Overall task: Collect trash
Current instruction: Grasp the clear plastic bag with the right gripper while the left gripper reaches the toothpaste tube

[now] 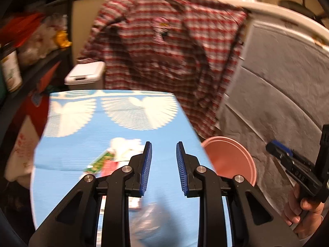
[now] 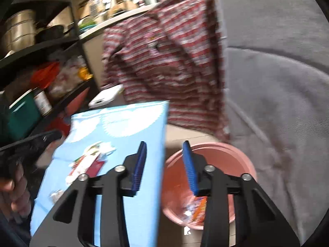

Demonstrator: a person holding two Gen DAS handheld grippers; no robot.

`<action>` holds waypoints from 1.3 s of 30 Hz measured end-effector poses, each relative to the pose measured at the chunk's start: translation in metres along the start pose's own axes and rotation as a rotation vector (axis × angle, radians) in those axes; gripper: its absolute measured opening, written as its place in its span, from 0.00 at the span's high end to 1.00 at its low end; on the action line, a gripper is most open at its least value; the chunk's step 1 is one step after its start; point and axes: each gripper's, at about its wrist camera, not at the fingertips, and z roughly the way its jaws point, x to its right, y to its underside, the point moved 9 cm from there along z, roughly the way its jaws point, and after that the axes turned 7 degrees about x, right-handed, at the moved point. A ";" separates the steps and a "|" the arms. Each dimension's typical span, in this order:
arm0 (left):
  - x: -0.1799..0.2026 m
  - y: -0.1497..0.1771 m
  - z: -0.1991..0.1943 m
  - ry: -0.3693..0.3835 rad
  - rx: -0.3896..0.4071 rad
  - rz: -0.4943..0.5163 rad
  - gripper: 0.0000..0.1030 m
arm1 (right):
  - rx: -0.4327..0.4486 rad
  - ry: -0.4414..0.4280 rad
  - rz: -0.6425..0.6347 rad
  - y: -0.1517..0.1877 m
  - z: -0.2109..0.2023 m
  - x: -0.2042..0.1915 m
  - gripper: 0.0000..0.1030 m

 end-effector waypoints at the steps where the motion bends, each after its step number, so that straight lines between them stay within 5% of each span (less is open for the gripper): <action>1: -0.010 -0.001 -0.003 -0.010 0.004 -0.008 0.77 | -0.006 -0.021 -0.018 0.003 0.002 -0.013 0.71; 15: -0.125 0.001 -0.054 -0.068 0.046 -0.042 0.78 | -0.114 -0.317 -0.128 0.053 0.021 -0.163 0.72; 21: -0.164 0.012 -0.060 -0.076 0.029 -0.076 0.78 | -0.208 -0.321 -0.185 0.086 0.040 -0.185 0.71; 25: -0.173 0.020 -0.049 -0.078 0.000 -0.081 0.78 | -0.324 -0.314 -0.168 0.111 0.062 -0.184 0.52; 30: -0.173 0.026 -0.034 -0.072 -0.030 -0.067 0.78 | -0.338 -0.315 -0.175 0.118 0.066 -0.189 0.51; 34: -0.173 0.027 -0.025 -0.063 -0.038 -0.071 0.78 | -0.284 -0.407 -0.252 0.113 0.050 -0.214 0.45; 39: -0.175 0.029 -0.018 -0.054 -0.049 -0.074 0.78 | -0.352 -0.474 -0.371 0.143 0.049 -0.240 0.44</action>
